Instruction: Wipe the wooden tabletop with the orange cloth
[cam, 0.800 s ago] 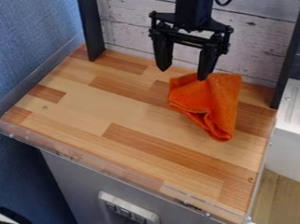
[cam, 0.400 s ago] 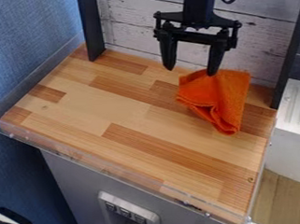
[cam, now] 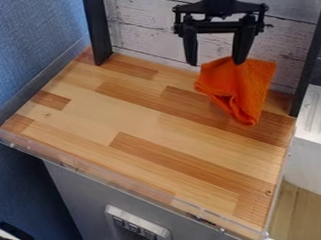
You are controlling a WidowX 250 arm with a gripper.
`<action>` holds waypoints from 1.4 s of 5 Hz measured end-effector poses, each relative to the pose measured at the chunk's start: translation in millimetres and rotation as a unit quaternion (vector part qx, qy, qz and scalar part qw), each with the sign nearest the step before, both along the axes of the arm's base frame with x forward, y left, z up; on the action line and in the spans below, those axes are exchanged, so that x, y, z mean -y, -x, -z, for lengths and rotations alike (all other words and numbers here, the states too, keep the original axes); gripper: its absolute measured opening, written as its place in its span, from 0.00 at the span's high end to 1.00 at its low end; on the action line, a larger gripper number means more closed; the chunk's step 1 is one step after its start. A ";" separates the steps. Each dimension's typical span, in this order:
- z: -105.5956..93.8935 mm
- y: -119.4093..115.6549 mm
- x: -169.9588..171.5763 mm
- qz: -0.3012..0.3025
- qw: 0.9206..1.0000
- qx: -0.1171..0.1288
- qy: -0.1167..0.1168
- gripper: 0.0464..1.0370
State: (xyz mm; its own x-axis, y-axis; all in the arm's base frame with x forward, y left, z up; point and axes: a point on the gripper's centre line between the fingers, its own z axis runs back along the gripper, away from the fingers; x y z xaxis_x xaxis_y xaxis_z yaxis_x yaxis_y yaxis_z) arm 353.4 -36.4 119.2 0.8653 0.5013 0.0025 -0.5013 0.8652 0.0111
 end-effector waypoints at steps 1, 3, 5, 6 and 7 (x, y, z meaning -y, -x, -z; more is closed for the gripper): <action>-0.4 -2.3 0.0 -0.070 0.998 0.008 0.000 0.04; -3.3 -22.6 6.5 -0.161 0.987 0.010 -0.002 0.09; 16.6 -32.1 7.9 -0.208 0.978 0.011 -0.005 0.67; 31.5 -36.2 9.7 -0.215 0.977 0.010 -0.005 0.89; 44.9 -37.2 10.3 -0.223 0.975 0.001 -0.007 0.98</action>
